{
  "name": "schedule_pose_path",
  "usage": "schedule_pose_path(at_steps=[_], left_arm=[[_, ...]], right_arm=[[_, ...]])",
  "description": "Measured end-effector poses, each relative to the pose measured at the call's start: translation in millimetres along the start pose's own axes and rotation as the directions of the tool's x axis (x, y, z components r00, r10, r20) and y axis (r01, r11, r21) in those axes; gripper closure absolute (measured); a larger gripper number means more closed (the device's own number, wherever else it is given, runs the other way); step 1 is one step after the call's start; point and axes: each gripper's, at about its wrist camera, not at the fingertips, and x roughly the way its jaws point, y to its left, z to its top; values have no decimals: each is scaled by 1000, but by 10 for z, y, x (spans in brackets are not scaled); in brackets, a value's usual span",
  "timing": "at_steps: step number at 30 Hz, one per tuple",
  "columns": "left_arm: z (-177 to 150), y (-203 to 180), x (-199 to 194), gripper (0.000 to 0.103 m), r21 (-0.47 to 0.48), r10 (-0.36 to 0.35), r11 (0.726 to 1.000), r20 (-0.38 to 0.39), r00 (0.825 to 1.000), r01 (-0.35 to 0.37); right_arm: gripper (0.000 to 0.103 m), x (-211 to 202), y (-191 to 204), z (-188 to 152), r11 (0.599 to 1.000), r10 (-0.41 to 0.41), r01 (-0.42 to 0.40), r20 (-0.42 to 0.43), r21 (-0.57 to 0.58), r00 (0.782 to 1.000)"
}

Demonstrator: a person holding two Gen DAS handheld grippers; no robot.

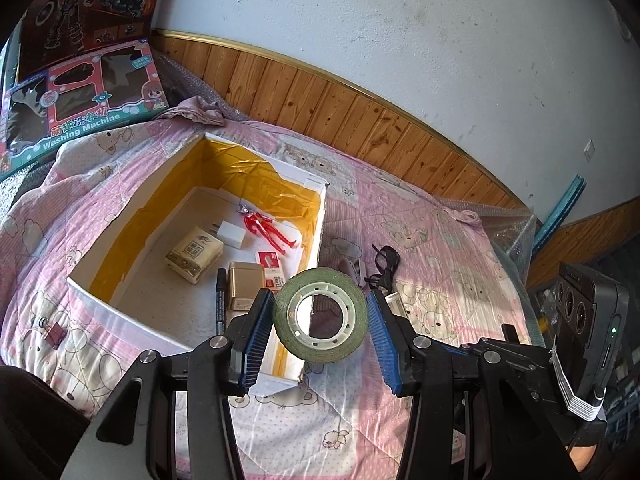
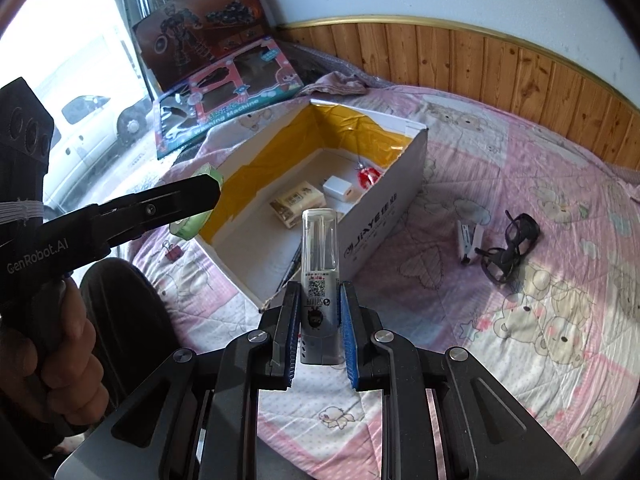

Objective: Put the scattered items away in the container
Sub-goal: 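Carry the tape roll and white tube over the cardboard box with both tools, then open both tools to drop the tape roll and tube inside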

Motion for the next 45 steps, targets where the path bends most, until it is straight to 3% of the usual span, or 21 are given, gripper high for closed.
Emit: schedule_pose_path(at_steps=[10,22,37,45], left_arm=[[222,371,-84,54,-45,27,999,45,999,-25],[386,820,49,54,-100,74,993,45,996,-69],[347,1028,473,54,-92,95,991,-58,994,-100],[314,1055,556,54,-44,130,990,-88,988,-134]], right_arm=[[83,134,217,477,998,9,-8,11,-64,1000],[83,559,308,1058,995,75,-78,-51,-63,996],[83,1453,222,1747,987,149,-139,-157,75,976],[83,2028,14,1977,974,151,-106,-226,201,962]])
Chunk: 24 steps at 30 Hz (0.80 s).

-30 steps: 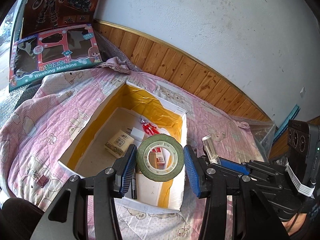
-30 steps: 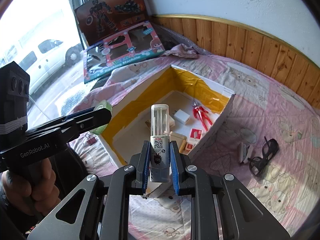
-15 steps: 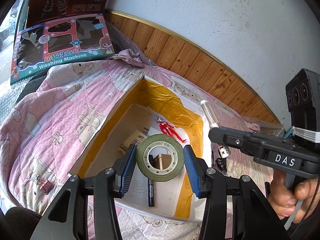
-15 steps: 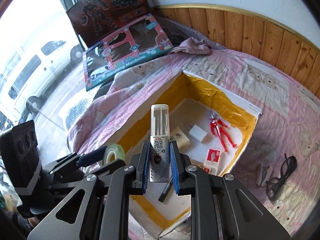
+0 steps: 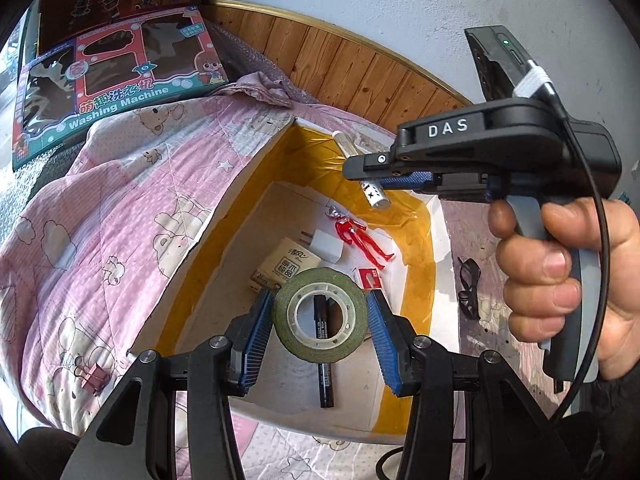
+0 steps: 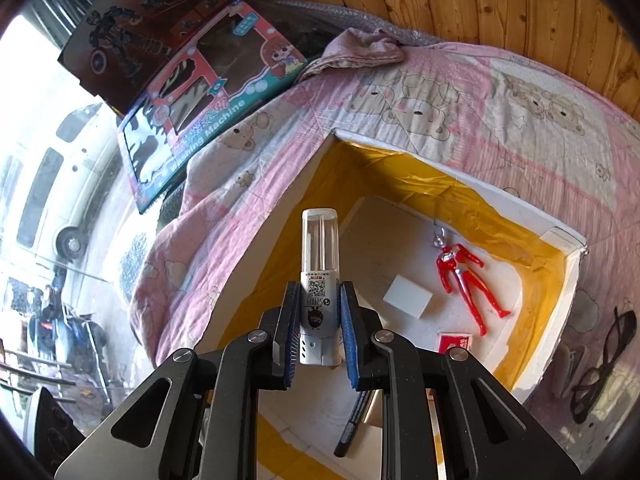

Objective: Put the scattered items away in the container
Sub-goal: 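Open both tools to drop the tape roll and tube inside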

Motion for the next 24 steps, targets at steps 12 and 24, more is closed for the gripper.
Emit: schedule_pose_path(at_steps=[12,24], left_arm=[[55,108,185,53,-5,58,998,-51,997,-58],[106,183,-117,45,-90,43,995,0,999,-43]], right_arm=[[63,346,-198,202,998,-22,21,13,61,1000],[63,-399,-145,-346,995,100,-99,82,-7,992]])
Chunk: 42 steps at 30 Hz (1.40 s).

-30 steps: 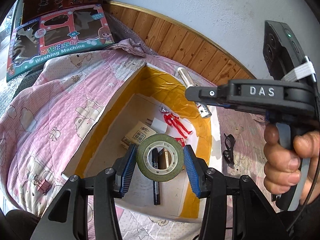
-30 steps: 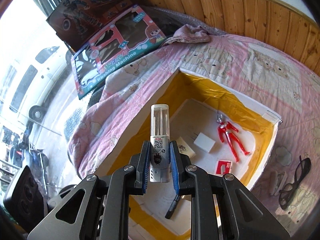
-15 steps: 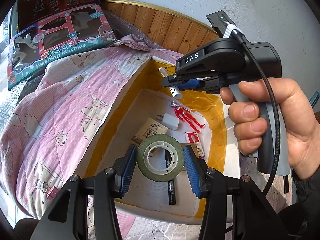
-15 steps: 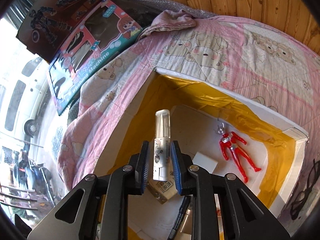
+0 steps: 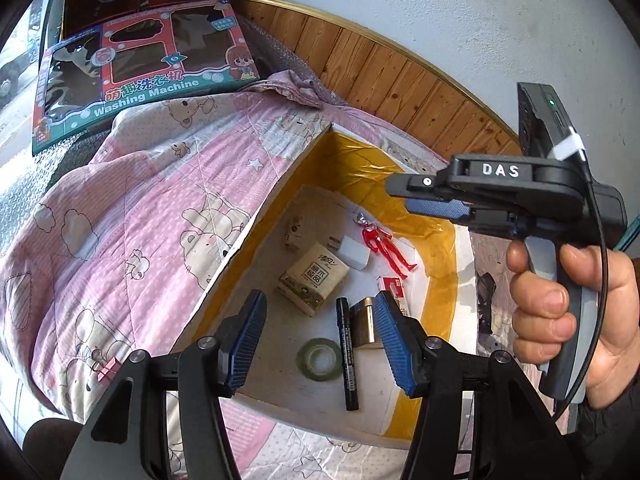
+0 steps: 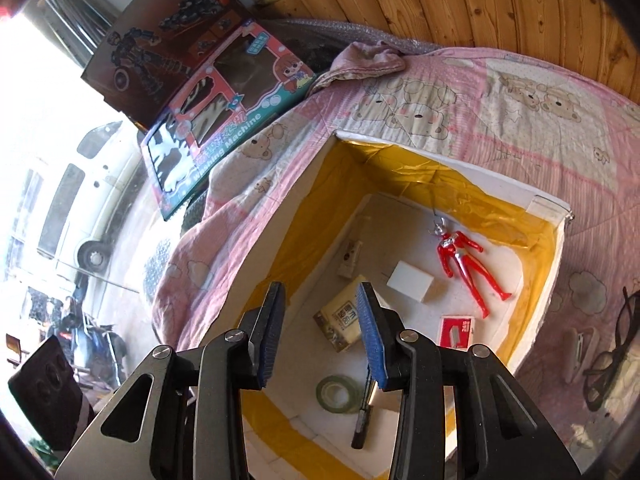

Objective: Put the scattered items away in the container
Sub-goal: 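Open both tools to drop the tape roll and tube inside, then withdraw both tools toward the pink stapler and black glasses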

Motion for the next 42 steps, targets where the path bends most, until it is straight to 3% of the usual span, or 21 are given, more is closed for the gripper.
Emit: schedule_pose_path(at_steps=[10,24,32,42], left_arm=[[-167,-404,-309,45,55,-22,998,32,999,20],[-555,-1198,-435,45,197,-30,980,7,1000,28],[-759,-1596,-398,45,268,-40,962,-22,999,44],[-1020,-2180,13,45,341,-63,935,-110,992,97]], right_arm=[[63,-771,34,-657,993,61,-47,123,-111,990],[64,-1301,-399,-1508,993,70,-50,180,-111,981],[65,-1446,-864,-1849,999,49,-45,199,-27,979],[65,-1516,-1750,-2082,979,-101,63,197,192,975]])
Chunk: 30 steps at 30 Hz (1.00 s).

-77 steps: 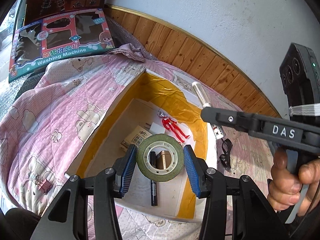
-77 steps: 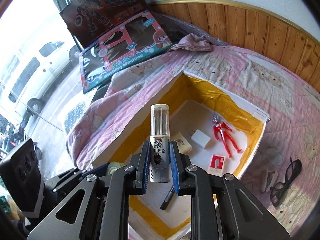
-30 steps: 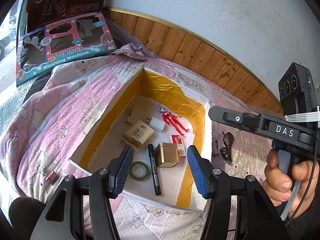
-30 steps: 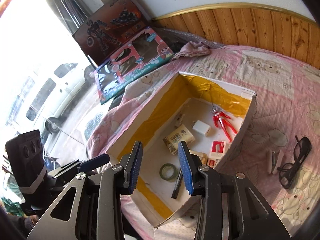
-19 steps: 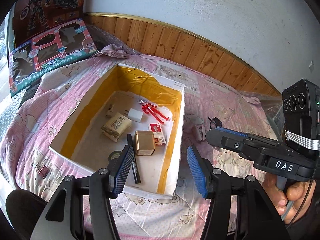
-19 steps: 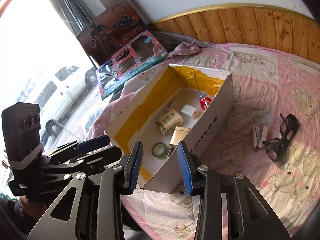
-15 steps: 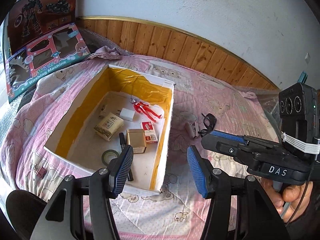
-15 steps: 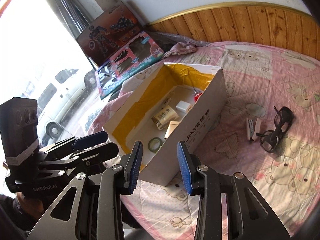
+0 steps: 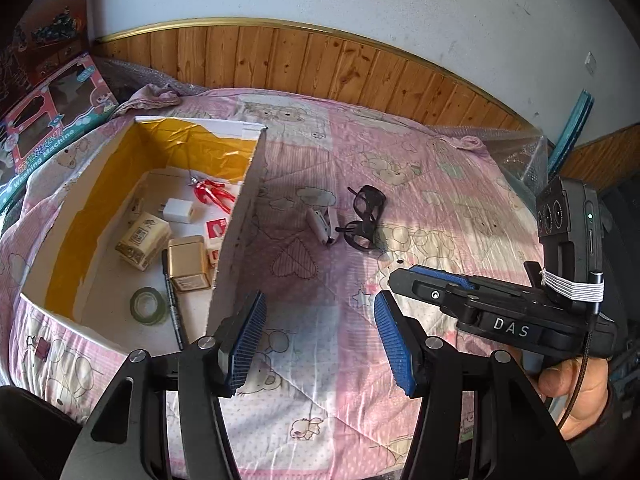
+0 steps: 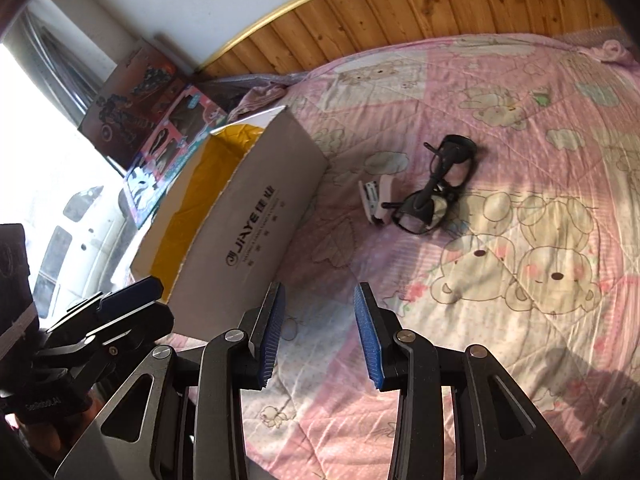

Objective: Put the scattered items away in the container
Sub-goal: 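Withdraw both tools toward the pink stapler and black glasses, then grasp the pink stapler with the left tool while the right tool grasps the black glasses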

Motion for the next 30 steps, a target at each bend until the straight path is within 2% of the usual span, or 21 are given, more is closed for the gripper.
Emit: schedule_pose_path(at_steps=[9,11,14,17,22,25,26,27,28,30], left_arm=[[203,-390,601,45,36,-27,999,-51,998,29],[253,-408,736,45,25,-33,999,-66,997,35],[309,-403,892,45,5,-39,999,-80,996,40],[373,-365,1027,45,-17,-34,999,-85,996,33],[534,-206,1263,45,-79,-22,997,-80,997,15],[625,-94,1420,45,-132,-32,991,-84,996,20],[651,-66,1473,45,-147,-32,989,-85,996,19],[675,-40,1524,45,-159,-32,987,-85,996,18],[696,-17,1572,45,-169,-30,986,-85,996,15],[738,11,1667,45,-182,-25,983,-82,996,9]], right_arm=[[63,293,-657,274,983,-83,86,-27,160,996],[63,398,-783,399,973,-95,99,-29,208,995],[57,612,-967,575,952,-112,119,-41,284,993],[55,885,-1084,734,936,-135,150,-68,317,988],[47,1303,-1107,962,935,-219,242,-114,258,969],[47,1435,-921,1033,935,-327,339,-123,99,937],[52,1460,-870,1019,929,-360,368,-131,41,924],[63,1471,-837,1007,926,-376,378,-132,-14,917],[67,1444,-833,978,926,-377,374,-135,-50,916],[69,1353,-887,917,924,-383,373,-150,-88,912]])
